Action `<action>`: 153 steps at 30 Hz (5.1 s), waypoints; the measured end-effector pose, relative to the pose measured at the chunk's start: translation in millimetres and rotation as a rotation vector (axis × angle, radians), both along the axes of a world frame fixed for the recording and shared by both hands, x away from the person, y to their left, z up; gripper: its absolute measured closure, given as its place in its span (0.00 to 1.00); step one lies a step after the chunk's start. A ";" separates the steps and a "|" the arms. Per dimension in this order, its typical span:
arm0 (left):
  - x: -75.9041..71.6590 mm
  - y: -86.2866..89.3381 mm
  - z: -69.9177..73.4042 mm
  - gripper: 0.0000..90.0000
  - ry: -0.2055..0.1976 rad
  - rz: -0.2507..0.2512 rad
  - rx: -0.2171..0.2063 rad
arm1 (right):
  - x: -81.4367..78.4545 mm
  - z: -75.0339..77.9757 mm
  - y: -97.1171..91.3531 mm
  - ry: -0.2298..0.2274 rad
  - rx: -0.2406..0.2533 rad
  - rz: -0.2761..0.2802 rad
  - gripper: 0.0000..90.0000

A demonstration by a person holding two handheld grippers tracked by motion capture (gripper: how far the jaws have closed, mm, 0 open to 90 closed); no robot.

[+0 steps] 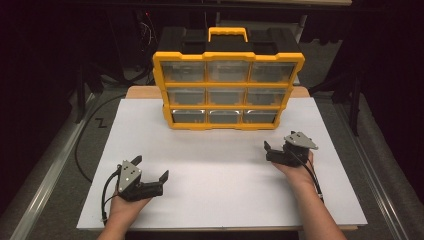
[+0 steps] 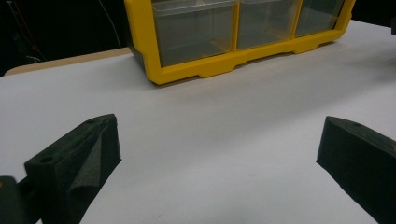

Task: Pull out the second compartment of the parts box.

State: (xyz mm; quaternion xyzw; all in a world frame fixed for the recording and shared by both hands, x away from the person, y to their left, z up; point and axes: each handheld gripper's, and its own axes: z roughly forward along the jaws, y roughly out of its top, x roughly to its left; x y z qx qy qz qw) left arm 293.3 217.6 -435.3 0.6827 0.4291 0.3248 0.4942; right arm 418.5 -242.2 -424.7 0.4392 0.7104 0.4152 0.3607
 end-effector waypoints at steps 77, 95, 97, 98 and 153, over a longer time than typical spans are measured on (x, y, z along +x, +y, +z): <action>-1.8 0.6 1.3 0.01 -0.017 -0.007 -0.003 | -51.4 -8.0 30.2 -0.185 -0.814 0.187 0.01; -1.2 1.0 0.9 0.01 -0.014 -0.003 -0.003 | -60.9 -7.4 46.3 -0.261 -1.006 0.214 0.01; -0.8 1.3 1.1 0.01 -0.019 0.002 -0.013 | -61.2 -7.6 48.2 -0.271 -1.032 0.218 0.01; -0.8 1.3 1.1 0.01 -0.019 0.002 -0.013 | -61.5 -7.6 49.0 -0.273 -1.039 0.218 0.01; 3.8 -3.7 -3.5 0.00 -0.021 -0.040 0.049 | -18.7 18.6 138.2 -0.442 -1.288 0.189 0.08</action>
